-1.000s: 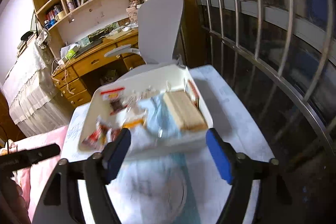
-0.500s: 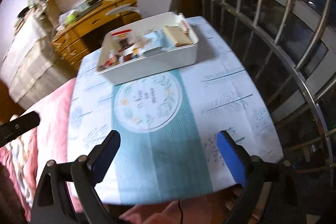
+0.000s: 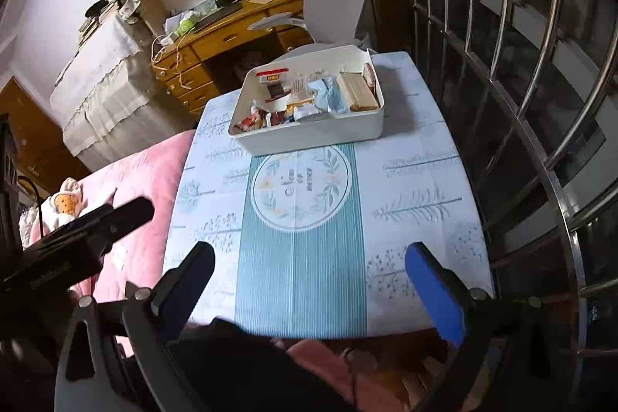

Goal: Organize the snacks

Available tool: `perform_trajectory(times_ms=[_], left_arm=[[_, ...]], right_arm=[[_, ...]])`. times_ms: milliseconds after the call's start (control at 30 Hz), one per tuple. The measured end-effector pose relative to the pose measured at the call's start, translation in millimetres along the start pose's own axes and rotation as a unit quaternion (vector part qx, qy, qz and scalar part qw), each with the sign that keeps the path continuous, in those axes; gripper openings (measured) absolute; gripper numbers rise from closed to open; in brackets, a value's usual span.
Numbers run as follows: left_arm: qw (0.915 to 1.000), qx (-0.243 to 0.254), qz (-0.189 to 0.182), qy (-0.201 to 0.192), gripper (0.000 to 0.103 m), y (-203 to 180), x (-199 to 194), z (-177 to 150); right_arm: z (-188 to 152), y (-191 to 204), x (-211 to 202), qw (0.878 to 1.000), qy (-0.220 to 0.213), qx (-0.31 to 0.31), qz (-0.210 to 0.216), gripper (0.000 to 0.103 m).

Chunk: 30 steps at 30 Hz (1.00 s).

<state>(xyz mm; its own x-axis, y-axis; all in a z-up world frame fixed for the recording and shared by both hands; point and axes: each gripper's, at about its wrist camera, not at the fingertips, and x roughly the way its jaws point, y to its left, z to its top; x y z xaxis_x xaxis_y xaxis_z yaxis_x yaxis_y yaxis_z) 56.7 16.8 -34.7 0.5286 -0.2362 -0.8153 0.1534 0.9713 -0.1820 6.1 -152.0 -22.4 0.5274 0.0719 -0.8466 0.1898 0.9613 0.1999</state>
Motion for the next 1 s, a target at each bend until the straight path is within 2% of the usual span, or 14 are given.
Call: perform_trajectory(times_ms=[100,267,567,1000], left_arm=[[0.9998,-0.001,0.013,-0.011,0.102,-16,-5,-13],[0.9994,-0.021,0.029,-0.001,0.102,-31,-5,-34],[0.9981,-0.008,0.06,-0.014,0.102,-48,-16,-54],[0.9974,-0.006,0.065,-0.031,0.102,-58,-25,-66]], right_arm=[[-12,-7,-9,1.0,-0.005,-0.01,-0.004,0.101],[-27,-21,-12,0.999,0.007,-0.023,-0.023,0.103],[-40,-38,-25,0.999,-0.008,-0.011,-0.032,0.103],[-46,-44,-34,0.999,-0.027,-0.009,-0.026,0.103]])
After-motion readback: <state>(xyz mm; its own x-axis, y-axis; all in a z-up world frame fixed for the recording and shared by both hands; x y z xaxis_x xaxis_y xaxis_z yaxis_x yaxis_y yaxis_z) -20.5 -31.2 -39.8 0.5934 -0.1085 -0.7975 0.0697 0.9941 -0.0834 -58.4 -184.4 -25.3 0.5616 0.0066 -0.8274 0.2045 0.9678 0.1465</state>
